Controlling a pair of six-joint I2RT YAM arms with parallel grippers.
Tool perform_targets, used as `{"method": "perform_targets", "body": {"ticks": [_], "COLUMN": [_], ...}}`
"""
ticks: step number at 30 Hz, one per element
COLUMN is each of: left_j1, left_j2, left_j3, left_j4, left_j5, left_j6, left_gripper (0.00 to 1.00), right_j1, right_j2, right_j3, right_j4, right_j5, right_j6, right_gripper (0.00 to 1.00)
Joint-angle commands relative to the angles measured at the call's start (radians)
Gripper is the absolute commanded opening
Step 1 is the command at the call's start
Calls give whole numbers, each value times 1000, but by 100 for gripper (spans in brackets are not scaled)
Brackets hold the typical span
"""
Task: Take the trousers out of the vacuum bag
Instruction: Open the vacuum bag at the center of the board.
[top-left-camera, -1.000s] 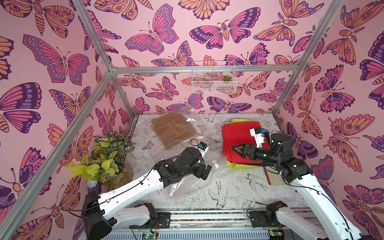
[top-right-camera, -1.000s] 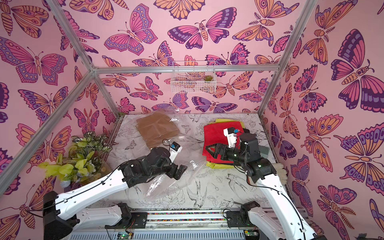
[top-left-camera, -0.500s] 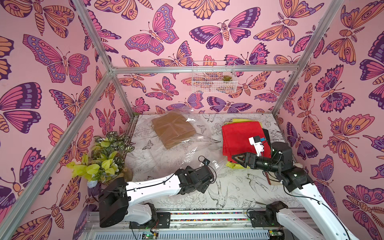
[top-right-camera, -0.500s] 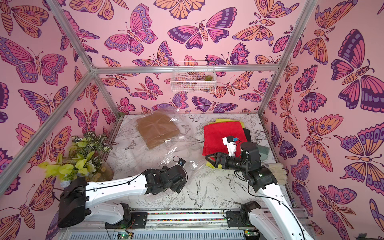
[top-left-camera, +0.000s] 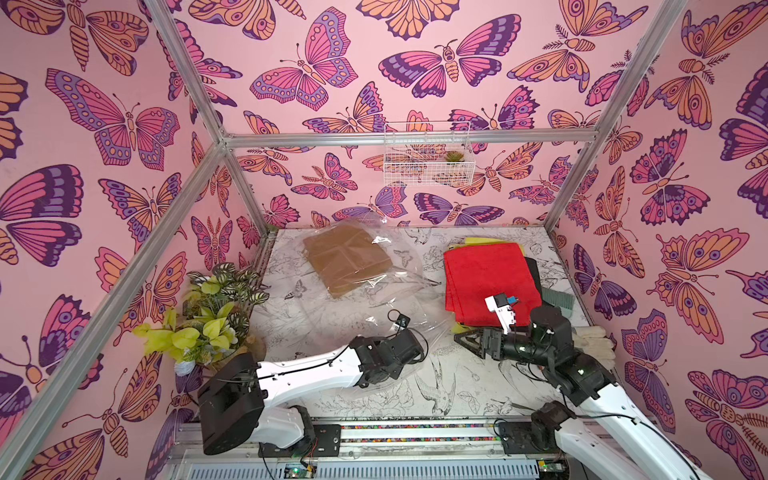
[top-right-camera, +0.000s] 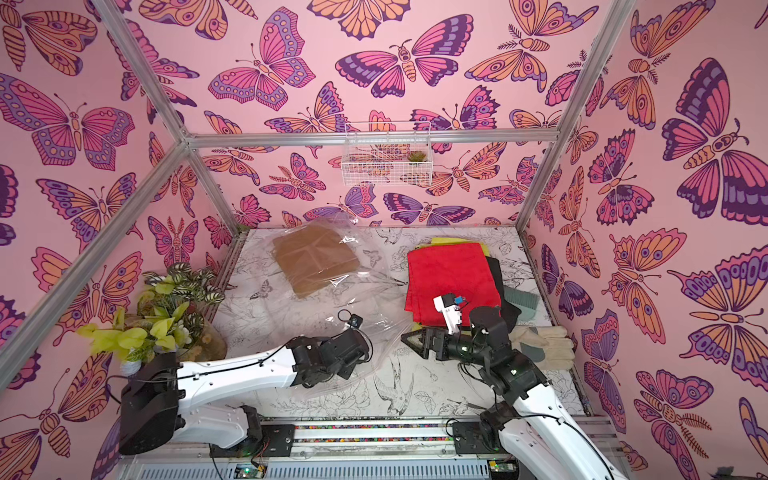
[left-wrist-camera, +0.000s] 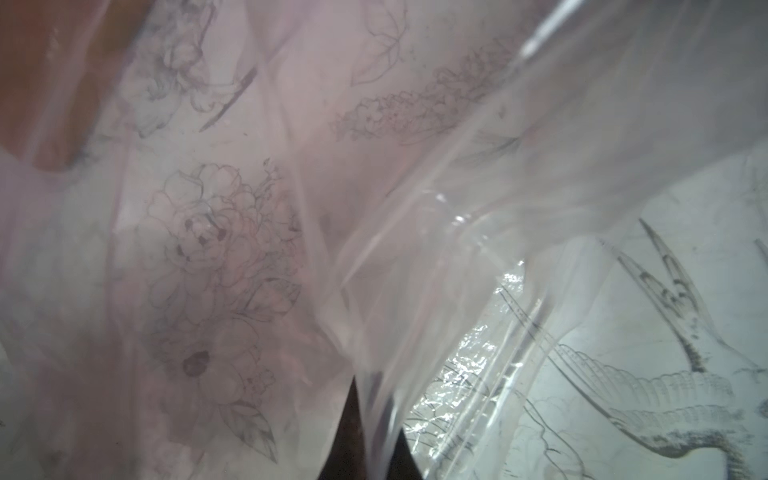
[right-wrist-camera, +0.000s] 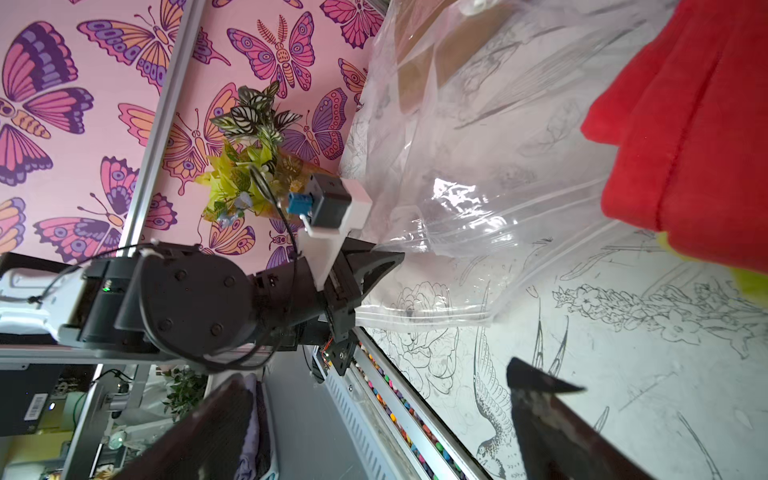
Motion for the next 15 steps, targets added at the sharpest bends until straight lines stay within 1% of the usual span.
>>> {"method": "perform_targets", "body": {"ticks": [1,4,9,12,15], "left_j1": [58,124,180,207,236], "left_j2": [-97,-159,-191,-177,-156], "left_j3": [16,28,90,129,159], "left_j4": [12,2,-57,-91,-114], "left_j5": [128,252,339,367,388], "left_j6": [24,40,46,46,47], "left_gripper": [0,0,0,0,0], "right_j1": [117,234,414,502,561], "right_j2": [21,65,227,358,491], "right_j3": [-23,-62,-82,-49,-20], "right_j4": [107,216,392,454,540], "right_j5": [203,342,514,604,642], "right_j6": [9,15,23,19,27], "right_gripper": [94,93,90,82,73]}}
